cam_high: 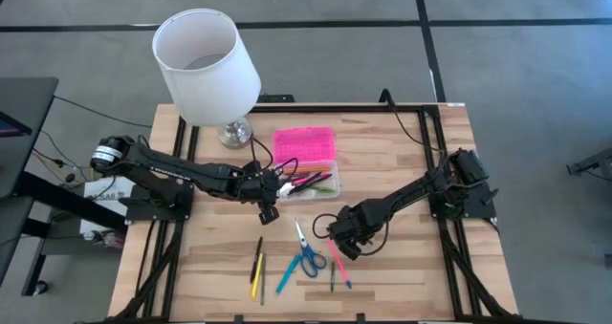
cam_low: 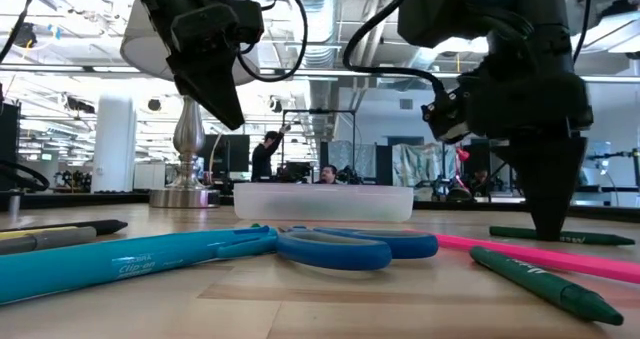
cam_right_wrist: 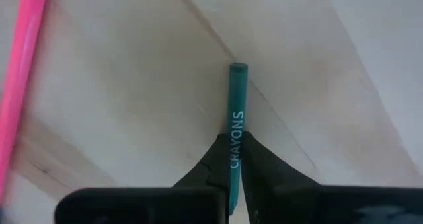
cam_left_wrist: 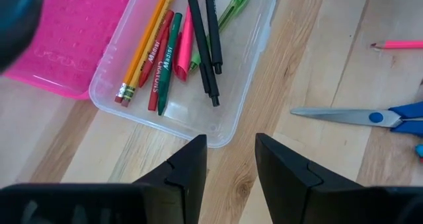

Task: Pick & place school supplies into a supply box
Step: Put the top green crayon into the supply box

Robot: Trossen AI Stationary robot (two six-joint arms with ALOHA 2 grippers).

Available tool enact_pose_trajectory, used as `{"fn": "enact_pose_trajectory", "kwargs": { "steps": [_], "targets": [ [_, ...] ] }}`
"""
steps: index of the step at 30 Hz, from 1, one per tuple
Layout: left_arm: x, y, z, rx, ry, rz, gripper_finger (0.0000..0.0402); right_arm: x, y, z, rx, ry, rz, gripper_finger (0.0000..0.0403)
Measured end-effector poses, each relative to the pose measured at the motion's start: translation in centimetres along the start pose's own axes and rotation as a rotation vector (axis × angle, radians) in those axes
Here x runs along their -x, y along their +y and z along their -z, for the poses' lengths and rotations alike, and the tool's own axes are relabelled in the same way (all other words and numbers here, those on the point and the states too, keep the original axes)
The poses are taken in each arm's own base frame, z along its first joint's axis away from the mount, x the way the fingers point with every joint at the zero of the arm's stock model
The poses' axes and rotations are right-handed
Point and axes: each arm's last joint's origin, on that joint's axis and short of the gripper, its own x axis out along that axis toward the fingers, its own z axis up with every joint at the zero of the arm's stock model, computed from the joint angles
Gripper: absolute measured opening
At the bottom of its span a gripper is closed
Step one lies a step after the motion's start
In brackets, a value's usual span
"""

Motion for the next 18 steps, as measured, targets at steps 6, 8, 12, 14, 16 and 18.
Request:
{"fn": "enact_pose_trajectory", "kwargs": {
  "steps": [6, 8, 12, 14, 16, 18],
  "targets": [
    [0.0, 0.0, 0.0, 0.004, 0.0, -0.001, 0.0123, 1.2, 0.3, -0.5, 0.098, -0.043, 0.051, 0.0005],
    [0.0, 0.0, 0.0, 0.004, -0.003, -0.006, 0.0123, 1.4, 0.3, -0.5, 0.135, -0.044, 0.062, 0.0005],
    [0.0, 0.0, 0.0, 0.007, -0.004, -0.008, 0.0123, 1.9, 0.3, -0.7, 0.163, -0.059, 0.075, 0.0005],
    [0.0, 0.0, 0.0, 0.012, -0.004, -0.007, 0.0123, 2.1, 0.1, -0.9, 0.175, -0.052, 0.088, 0.0005],
    [0.0, 0.0, 0.0, 0.015, -0.004, -0.007, 0.0123, 2.4, 0.0, -1.2, 0.187, -0.055, 0.089, 0.0005],
    [0.0, 0.0, 0.0, 0.015, -0.003, -0.008, 0.0123, 2.9, -0.3, -1.4, 0.201, -0.057, 0.087, 0.0005]
  ]
}}
